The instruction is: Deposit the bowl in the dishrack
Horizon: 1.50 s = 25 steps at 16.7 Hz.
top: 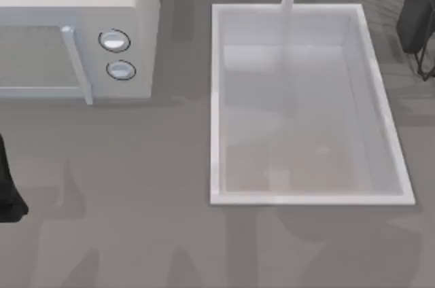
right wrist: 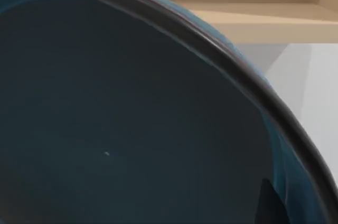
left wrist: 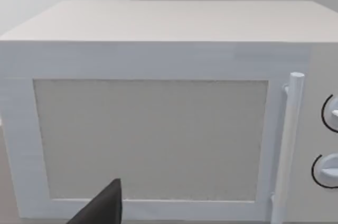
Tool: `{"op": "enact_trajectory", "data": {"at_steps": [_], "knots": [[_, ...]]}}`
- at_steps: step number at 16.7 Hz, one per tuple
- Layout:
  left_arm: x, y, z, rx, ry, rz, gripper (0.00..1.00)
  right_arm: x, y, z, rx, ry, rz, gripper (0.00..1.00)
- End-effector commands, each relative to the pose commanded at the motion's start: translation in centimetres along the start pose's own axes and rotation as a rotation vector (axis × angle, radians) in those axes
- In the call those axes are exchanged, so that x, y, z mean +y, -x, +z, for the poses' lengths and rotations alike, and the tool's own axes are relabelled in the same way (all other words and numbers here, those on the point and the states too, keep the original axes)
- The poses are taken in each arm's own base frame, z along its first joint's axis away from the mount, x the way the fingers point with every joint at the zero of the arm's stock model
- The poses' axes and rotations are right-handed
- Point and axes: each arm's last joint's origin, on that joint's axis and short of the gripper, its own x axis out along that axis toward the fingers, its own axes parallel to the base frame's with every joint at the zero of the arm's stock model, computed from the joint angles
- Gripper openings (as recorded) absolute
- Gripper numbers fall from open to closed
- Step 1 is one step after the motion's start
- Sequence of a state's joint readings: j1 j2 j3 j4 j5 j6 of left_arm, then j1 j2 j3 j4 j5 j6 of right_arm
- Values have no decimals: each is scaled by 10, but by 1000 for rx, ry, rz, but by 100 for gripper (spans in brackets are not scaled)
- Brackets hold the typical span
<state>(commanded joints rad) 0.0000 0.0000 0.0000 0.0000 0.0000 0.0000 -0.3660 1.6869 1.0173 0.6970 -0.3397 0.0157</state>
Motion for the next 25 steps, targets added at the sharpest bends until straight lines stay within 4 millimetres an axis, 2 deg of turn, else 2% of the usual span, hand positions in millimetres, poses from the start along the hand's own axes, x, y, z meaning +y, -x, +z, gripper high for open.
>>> {"op": "enact_trajectory", "data": {"at_steps": [2, 4, 8, 21, 25], "knots": [[0, 0, 0, 0, 0, 0, 100, 10, -11, -25, 10, -5, -1, 0], [0, 0, 0, 0, 0, 0, 100, 16, -15, -39, 19, -8, -2, 0], [0, 0, 0, 0, 0, 0, 100, 17, -16, -40, 20, -9, -2, 0], [0, 0, 0, 0, 0, 0, 100, 17, -16, -40, 20, -9, -2, 98], [0, 0, 0, 0, 0, 0, 100, 17, -16, -40, 20, -9, -2, 100]]}}
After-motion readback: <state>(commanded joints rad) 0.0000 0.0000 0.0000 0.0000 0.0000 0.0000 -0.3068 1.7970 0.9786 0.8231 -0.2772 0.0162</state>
